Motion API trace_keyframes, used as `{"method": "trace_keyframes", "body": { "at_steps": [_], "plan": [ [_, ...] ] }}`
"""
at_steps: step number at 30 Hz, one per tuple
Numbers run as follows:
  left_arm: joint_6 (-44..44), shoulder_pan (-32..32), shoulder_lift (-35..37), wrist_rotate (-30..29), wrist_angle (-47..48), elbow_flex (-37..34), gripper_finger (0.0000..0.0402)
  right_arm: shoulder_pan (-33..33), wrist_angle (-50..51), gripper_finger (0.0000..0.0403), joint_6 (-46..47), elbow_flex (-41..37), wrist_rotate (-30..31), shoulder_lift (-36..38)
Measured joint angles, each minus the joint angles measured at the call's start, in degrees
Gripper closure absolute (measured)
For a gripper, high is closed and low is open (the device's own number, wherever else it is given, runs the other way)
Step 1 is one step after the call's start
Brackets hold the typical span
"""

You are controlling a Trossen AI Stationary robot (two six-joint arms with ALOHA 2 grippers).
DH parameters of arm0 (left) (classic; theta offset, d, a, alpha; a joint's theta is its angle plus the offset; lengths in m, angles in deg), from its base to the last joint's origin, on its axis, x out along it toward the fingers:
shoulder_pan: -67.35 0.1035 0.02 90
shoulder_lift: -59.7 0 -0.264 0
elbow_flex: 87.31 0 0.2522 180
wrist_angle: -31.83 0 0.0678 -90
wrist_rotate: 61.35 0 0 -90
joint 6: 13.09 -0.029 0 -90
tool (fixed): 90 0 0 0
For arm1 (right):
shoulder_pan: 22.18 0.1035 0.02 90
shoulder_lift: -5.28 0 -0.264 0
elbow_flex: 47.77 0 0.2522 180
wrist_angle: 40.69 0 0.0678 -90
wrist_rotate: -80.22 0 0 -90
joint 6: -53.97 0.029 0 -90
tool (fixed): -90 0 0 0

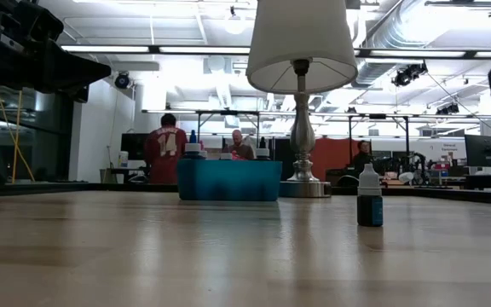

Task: Pick & Place food coloring
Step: Put the small black food coloring bottle into the blue bin

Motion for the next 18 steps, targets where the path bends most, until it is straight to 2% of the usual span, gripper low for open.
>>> {"method": "trace_keyframes", "body": {
  "at_steps": [9,18],
  "plan": [
    [0.00,0.00,0.02,0.02,-0.01,0.00,0.0401,0.00,-0.01,0.0205,-4.71,1.43,4.43,-2.08],
    [-0.02,0.00,0.02,0.02,-0.02,0.00,0.0401,0.27,-1.20,0.0241,-4.80,1.41,3.69,-2.08]
  ]
}}
